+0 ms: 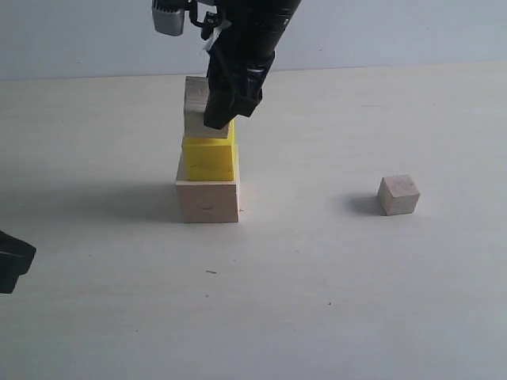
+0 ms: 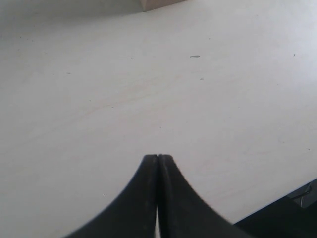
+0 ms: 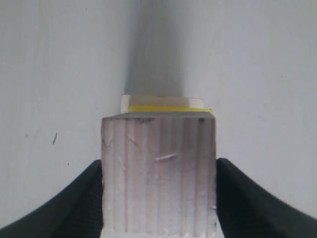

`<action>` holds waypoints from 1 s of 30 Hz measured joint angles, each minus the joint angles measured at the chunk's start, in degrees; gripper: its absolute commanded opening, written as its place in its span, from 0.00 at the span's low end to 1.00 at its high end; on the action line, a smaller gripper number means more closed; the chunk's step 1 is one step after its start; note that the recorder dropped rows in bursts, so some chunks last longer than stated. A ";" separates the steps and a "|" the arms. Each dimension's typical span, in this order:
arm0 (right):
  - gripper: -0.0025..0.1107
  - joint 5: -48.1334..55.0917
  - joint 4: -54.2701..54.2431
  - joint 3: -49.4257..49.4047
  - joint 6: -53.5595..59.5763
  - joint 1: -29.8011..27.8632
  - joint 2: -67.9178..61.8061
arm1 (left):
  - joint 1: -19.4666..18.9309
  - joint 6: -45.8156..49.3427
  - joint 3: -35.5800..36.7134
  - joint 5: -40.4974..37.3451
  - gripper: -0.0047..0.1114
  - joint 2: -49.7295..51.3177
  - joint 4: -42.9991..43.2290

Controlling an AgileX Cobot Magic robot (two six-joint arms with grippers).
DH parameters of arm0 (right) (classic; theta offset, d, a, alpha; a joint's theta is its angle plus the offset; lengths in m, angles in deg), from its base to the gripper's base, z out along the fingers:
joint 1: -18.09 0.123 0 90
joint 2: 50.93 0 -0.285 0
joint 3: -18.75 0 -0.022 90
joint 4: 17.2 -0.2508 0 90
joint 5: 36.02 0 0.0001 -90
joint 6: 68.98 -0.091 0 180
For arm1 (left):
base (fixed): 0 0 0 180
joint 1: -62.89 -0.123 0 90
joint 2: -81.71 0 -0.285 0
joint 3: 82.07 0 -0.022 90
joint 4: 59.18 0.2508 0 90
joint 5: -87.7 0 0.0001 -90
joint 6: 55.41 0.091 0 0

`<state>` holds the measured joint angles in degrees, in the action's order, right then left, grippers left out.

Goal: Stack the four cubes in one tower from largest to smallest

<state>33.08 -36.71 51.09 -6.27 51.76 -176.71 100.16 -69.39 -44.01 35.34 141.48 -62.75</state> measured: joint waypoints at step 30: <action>0.57 0.00 0.00 0.00 0.00 0.00 0.00 | 0.00 0.04 0.00 -0.10 0.05 0.00 0.00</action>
<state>33.08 -36.71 51.09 -6.27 51.76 -176.71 100.16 -69.34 -44.01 35.25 141.48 -62.75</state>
